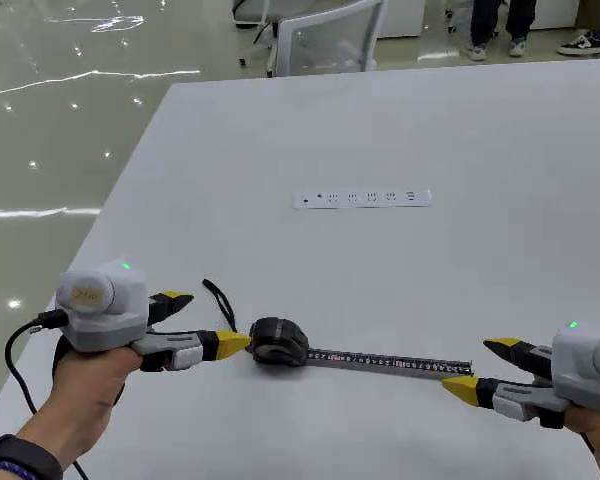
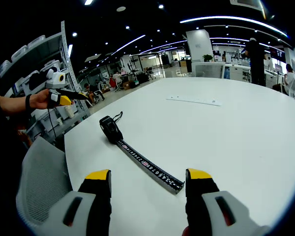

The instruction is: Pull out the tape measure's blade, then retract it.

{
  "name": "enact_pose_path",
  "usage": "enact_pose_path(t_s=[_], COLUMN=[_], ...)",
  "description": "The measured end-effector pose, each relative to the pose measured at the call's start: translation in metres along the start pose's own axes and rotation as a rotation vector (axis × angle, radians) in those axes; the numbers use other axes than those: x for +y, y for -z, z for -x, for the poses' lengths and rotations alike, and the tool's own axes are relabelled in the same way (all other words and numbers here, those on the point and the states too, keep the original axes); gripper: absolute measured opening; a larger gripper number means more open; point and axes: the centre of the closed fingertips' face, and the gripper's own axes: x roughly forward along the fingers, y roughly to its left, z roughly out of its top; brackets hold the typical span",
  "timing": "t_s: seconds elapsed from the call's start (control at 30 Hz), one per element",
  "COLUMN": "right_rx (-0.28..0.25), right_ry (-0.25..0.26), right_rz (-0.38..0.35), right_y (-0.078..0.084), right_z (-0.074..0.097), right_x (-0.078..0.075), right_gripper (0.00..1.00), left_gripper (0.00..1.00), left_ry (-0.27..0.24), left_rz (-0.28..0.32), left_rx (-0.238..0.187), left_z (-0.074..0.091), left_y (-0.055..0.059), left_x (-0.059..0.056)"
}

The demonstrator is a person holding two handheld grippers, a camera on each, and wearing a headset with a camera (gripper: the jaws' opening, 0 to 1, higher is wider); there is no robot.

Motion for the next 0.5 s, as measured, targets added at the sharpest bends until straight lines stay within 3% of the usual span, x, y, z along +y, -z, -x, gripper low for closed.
enact_pose_path(t_s=[0.13, 0.33, 0.5], right_rx=[-0.005, -0.01, -0.021], right_ry=[0.005, 0.014, 0.026], right_rz=[-0.002, -0.009, -0.031], right_y=[0.002, 0.008, 0.01], right_z=[0.007, 0.017, 0.025], right_x=[0.009, 0.011, 0.014], right_gripper=[0.62, 0.65, 0.65], left_gripper=[0.72, 0.74, 0.76], left_ry=[-0.024, -0.046, -0.053], left_rz=[-0.006, 0.044, 0.06], left_rx=[0.016, -0.023, -0.026], left_z=[0.011, 0.024, 0.03], left_y=[0.01, 0.014, 0.022], left_x=[-0.001, -0.003, -0.007])
